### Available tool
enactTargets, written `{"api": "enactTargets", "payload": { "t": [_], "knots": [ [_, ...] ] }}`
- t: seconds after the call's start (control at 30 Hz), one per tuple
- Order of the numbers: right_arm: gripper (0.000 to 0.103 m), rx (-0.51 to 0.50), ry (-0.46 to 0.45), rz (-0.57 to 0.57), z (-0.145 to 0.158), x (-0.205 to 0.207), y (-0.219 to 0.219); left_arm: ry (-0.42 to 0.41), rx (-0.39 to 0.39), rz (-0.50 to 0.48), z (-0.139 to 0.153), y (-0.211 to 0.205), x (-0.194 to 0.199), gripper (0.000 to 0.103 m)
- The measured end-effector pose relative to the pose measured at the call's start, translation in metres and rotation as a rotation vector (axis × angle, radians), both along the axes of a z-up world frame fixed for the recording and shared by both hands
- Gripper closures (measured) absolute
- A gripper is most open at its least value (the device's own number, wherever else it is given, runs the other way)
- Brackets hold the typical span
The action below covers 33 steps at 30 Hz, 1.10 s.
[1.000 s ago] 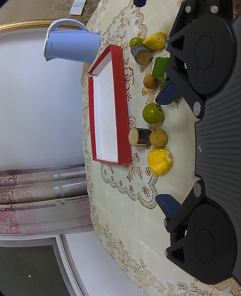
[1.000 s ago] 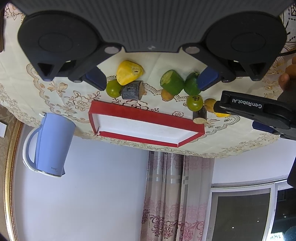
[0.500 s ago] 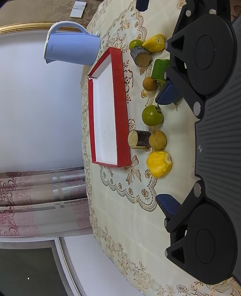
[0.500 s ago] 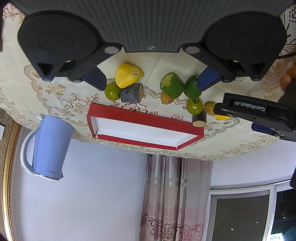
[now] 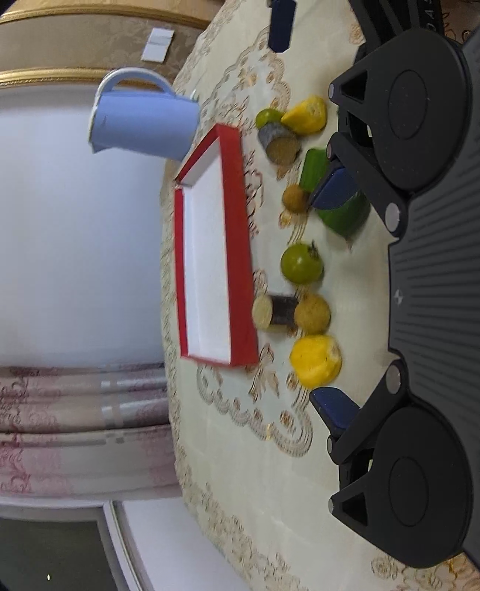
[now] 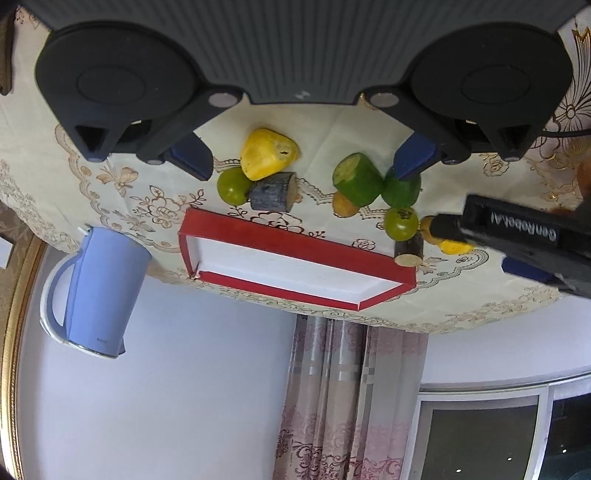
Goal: Organize fruits
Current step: 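Lower the left tool onto the green cucumber chunk and close it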
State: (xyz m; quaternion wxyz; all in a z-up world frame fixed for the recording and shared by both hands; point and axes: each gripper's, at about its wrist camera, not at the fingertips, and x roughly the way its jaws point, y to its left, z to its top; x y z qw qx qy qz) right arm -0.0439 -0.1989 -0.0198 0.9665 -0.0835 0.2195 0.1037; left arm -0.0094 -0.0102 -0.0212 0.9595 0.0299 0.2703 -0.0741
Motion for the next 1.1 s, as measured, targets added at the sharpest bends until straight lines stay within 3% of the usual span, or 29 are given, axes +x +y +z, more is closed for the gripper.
{"api": "enactTargets", "payload": {
  "t": [0.33, 0.53, 0.77, 0.9, 0.93, 1.1],
  "knots": [
    [0.000, 0.010, -0.006, -0.017, -0.001, -0.003, -0.009, 0.019, -0.007, -0.006, -0.006, -0.010, 0.002, 0.001],
    [0.000, 0.014, -0.008, -0.034, -0.001, -0.001, -0.011, -0.001, 0.022, -0.125, -0.007, -0.011, -0.003, 0.001],
    [0.000, 0.012, 0.000, -0.041, -0.004, 0.002, -0.014, -0.005, 0.093, -0.298, -0.005, -0.021, -0.004, 0.026],
    [0.000, 0.024, -0.002, -0.057, -0.003, 0.001, -0.021, -0.012, 0.169, -0.392, -0.006, -0.029, -0.003, 0.033],
    [0.000, 0.028, -0.004, -0.063, -0.002, 0.001, -0.023, -0.010, 0.184, -0.415, -0.007, -0.031, -0.002, 0.039],
    [0.000, 0.045, 0.006, -0.087, -0.003, 0.002, -0.031, 0.060, 0.185, -0.480, -0.014, -0.037, 0.013, 0.060]
  ]
}}
